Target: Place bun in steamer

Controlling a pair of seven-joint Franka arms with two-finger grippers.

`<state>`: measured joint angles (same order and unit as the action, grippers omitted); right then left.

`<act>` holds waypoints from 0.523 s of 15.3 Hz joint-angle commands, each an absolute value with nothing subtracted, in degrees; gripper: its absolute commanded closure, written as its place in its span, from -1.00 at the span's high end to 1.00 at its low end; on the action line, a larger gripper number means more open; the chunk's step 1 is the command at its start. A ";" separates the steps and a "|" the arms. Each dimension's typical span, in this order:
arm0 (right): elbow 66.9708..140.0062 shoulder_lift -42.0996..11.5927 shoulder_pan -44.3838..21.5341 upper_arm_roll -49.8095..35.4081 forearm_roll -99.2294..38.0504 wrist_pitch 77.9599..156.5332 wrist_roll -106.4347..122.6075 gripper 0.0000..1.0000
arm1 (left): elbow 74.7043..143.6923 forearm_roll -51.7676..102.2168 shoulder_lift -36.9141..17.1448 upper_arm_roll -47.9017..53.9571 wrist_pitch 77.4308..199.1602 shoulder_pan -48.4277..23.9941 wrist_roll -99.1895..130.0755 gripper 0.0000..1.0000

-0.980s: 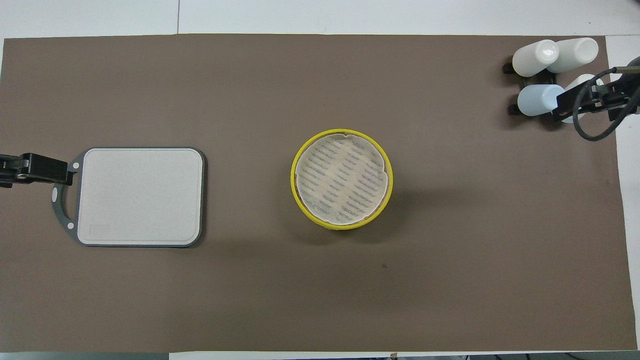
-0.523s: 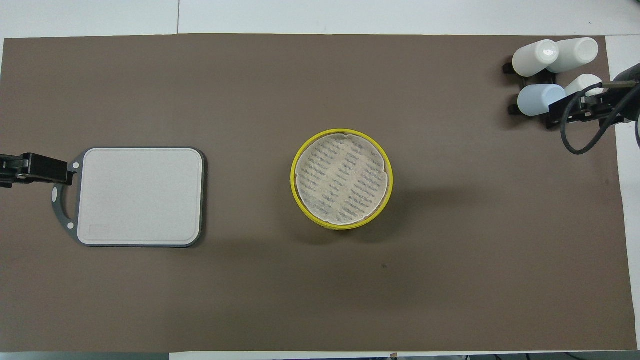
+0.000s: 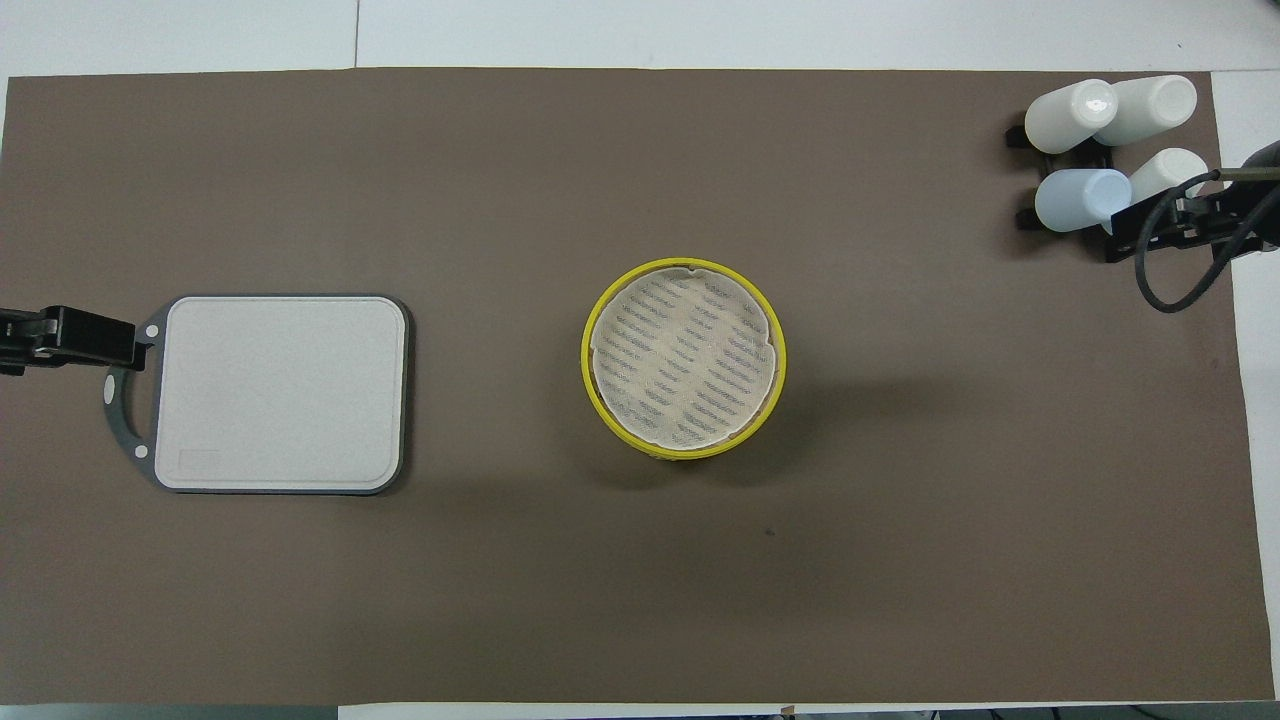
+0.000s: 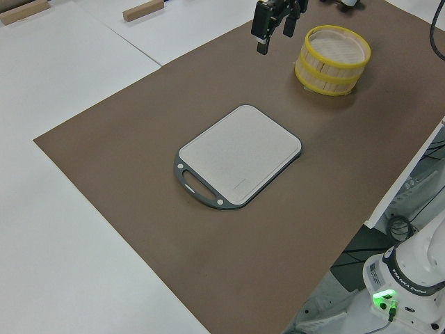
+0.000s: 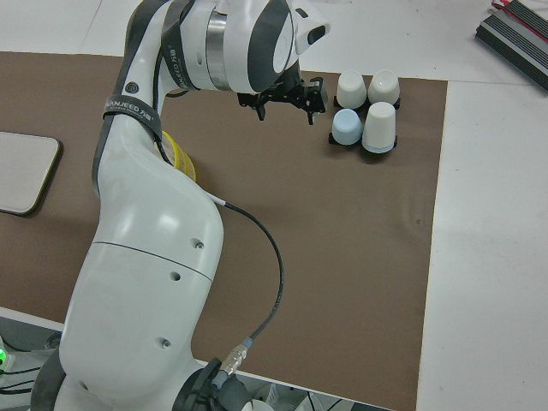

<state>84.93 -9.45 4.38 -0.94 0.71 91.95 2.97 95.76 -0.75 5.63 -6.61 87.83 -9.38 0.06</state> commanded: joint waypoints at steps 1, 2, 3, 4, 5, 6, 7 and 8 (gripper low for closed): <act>86.84 -7.73 5.10 -1.58 1.41 91.84 5.62 1.00 | 95.10 -1.85 5.54 -6.86 88.07 -9.93 0.09 1.00; 86.84 -7.73 5.10 -1.58 1.41 91.76 5.54 1.00 | 95.10 -1.85 5.54 -6.86 87.98 -9.93 0.09 1.00; 86.84 -7.73 5.10 -1.58 1.41 91.76 5.54 1.00 | 95.10 -1.85 5.54 -6.86 88.07 -9.93 0.09 1.00; 86.84 -7.73 5.10 -1.58 1.41 91.67 5.45 1.00 | 95.18 -1.85 5.54 -6.86 88.07 -9.93 0.09 1.00; 86.84 -7.65 5.18 -1.50 1.32 91.50 5.45 1.00 | 95.10 -1.85 5.54 -6.86 88.07 -9.93 0.09 1.00; 86.84 -7.73 5.19 -1.49 1.41 91.32 5.36 1.00 | 95.18 -1.85 5.54 -6.86 88.24 -9.93 0.09 1.00; 86.75 -7.73 5.19 -1.58 1.32 91.32 5.36 1.00 | 95.19 -1.85 5.54 -6.86 88.50 -9.93 0.09 1.00; 86.75 -7.73 5.19 -1.50 1.32 91.32 5.36 1.00 | 95.19 -1.85 5.54 -6.86 88.51 -9.93 0.09 1.00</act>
<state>84.97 -9.39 4.37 -0.96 0.87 91.64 4.00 95.76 -0.75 5.63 -6.61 88.03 -9.38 0.06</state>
